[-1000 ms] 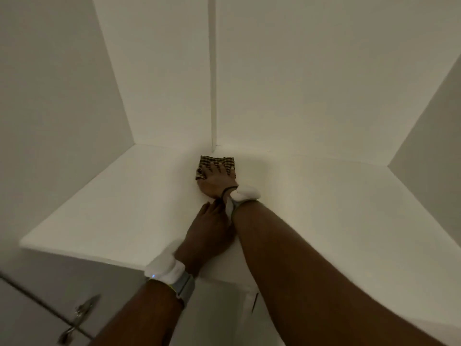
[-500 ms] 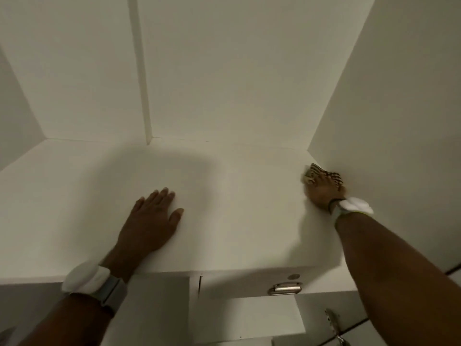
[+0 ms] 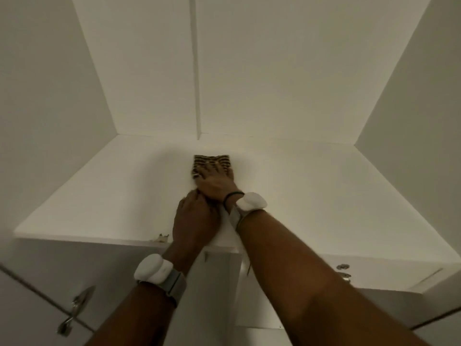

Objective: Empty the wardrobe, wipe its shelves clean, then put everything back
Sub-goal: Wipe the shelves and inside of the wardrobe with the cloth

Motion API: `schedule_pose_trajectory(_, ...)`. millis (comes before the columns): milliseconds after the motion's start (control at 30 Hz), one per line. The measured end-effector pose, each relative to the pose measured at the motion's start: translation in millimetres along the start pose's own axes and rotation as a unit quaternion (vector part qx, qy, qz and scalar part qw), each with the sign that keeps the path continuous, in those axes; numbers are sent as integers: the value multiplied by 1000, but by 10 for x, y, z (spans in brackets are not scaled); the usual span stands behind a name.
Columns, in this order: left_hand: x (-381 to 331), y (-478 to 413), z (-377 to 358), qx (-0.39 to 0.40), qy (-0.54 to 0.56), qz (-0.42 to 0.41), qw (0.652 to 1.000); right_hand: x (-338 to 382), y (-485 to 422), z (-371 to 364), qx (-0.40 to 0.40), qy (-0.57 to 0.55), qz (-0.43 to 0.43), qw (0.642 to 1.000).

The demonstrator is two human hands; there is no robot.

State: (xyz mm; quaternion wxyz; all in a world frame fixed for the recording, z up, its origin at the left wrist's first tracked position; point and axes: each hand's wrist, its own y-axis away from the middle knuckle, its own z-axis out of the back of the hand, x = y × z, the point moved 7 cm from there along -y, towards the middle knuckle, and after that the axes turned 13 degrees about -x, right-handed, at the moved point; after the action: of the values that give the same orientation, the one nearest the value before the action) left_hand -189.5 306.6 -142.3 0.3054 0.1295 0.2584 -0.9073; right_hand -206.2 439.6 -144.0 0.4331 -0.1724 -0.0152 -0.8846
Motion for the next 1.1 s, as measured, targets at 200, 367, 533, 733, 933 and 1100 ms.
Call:
schedule_pose_trajectory(200,251,146,123,-14,-40,31,999,-71,154,84,-14,8,55,998)
schedule_pose_trajectory(367,196,152,70,-8,-82,9,997,-1645,550,665,-123,69,-45,989)
schedule_pose_trajectory(533,201,140,2,-7,-90,8,996,-3537,1474,1406,-144,135,-263,944)
schedule_pose_trajectory(733,148,147,95,-35,-64,21,997,-3829,1659,1412,-151,99,-422,889)
schedule_pose_trajectory(933,230,226,352,-125,157,112,973,-1553,869,549,-152,114,-169,967)
schedule_pose_trajectory(1100,521,247,597,-196,301,260,896,446,828,-156,-53,64,31,996)
